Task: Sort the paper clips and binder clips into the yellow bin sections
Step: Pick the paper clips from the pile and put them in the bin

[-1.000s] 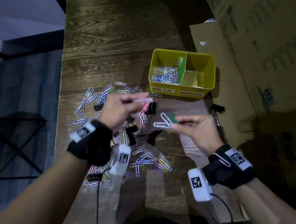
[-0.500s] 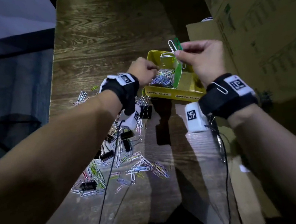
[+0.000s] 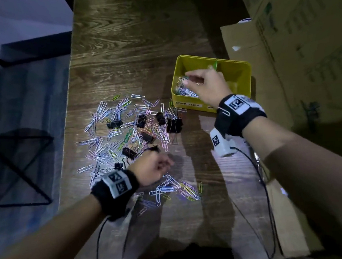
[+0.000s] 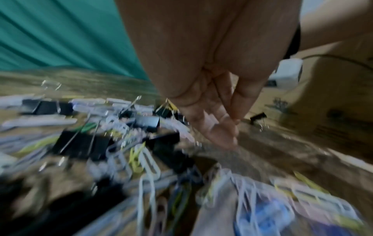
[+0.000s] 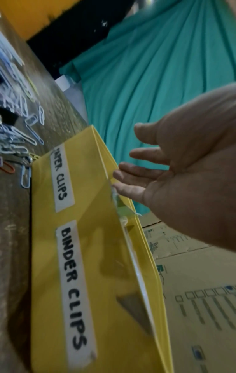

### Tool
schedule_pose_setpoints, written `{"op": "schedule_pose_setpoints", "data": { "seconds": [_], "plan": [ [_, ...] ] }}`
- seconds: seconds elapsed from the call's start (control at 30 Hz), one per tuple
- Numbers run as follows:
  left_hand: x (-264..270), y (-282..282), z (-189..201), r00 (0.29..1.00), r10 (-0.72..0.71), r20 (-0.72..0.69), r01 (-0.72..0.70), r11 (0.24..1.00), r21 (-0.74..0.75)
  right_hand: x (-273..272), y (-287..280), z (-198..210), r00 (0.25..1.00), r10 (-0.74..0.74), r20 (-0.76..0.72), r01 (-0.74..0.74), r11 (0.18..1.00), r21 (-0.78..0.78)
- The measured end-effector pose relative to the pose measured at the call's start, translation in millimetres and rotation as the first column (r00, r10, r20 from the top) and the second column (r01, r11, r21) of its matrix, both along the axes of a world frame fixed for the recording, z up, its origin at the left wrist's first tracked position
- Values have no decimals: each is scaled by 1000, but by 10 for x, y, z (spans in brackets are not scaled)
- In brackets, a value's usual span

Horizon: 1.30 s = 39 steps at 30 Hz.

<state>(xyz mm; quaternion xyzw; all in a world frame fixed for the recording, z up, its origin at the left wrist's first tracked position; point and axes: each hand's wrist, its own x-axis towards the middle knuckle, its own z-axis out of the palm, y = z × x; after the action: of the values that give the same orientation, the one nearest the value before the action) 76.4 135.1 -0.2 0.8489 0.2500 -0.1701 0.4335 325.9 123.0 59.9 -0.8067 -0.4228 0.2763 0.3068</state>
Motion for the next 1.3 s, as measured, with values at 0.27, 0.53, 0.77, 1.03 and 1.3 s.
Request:
{"op": "schedule_pose_setpoints", "data": {
  "seconds": [0.27,0.53,0.77,1.03,1.3],
  "plan": [
    [-296,-90,-203,966,-168,196,80,917,391,-646,-979,-164,937,302,-178,-345,883,-318],
    [-451,-646,-454,973,-157,-168,220,845,488,-1540,-1741,-717,910,393,133,-253,779,-575],
    [-326,-803,-618,920,-341,-191,388,736,555,-1696,-1688,-825,901,415,130,-308,820,-482],
    [-344,-714,-565,938,-331,-97,328,769,549,-1577,-1681,-889,901,428,68,-369,840,-398],
    [-288,-582,-383,997,-76,23,64,945,321,-1474,-1561,-878,947,319,-21,-301,866,-399]
  ]
}}
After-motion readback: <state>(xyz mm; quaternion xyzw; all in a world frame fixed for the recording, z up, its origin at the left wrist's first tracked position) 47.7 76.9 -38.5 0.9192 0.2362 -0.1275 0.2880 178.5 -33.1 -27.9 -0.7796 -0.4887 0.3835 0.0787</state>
